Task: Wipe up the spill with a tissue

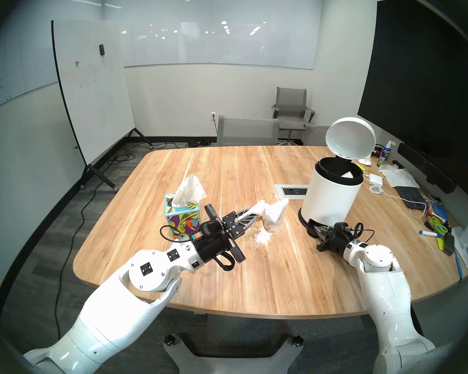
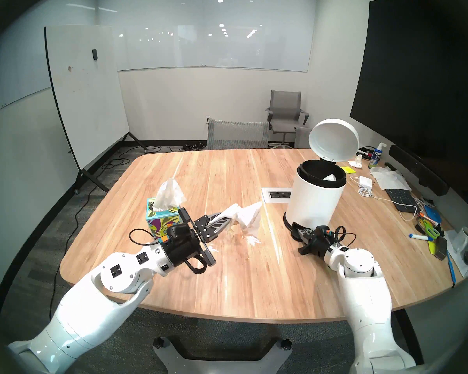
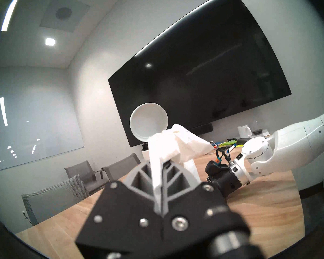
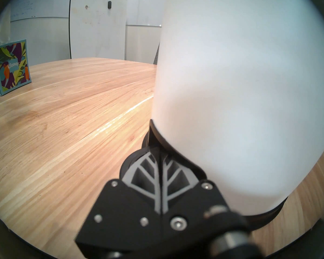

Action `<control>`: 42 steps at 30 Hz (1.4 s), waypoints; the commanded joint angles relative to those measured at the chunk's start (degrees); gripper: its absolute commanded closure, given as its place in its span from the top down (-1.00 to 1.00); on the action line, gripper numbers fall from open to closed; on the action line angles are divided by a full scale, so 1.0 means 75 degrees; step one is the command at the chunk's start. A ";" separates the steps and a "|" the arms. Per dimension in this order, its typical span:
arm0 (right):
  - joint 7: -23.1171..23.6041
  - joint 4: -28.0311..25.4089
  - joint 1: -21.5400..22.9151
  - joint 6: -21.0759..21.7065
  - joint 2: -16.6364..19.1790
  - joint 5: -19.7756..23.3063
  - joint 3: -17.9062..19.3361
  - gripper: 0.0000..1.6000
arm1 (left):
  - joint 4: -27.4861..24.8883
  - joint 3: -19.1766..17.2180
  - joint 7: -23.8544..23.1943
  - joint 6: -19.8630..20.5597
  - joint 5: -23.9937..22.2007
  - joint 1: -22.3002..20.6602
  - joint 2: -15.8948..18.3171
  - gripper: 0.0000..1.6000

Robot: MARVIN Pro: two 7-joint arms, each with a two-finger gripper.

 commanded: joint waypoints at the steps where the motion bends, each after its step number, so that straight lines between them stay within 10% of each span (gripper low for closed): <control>1: -0.0038 0.0568 -0.0436 0.0376 -0.0014 -0.0254 -0.0175 -1.00 | -0.0342 0.0363 0.0191 0.0427 0.0126 -0.0500 -0.0637 -1.00; 42: -0.0070 0.0575 -0.0437 0.0382 0.0017 -0.0211 -0.0225 -1.00 | 0.0110 0.1396 0.1191 0.2522 0.0386 -0.2334 -0.2454 -1.00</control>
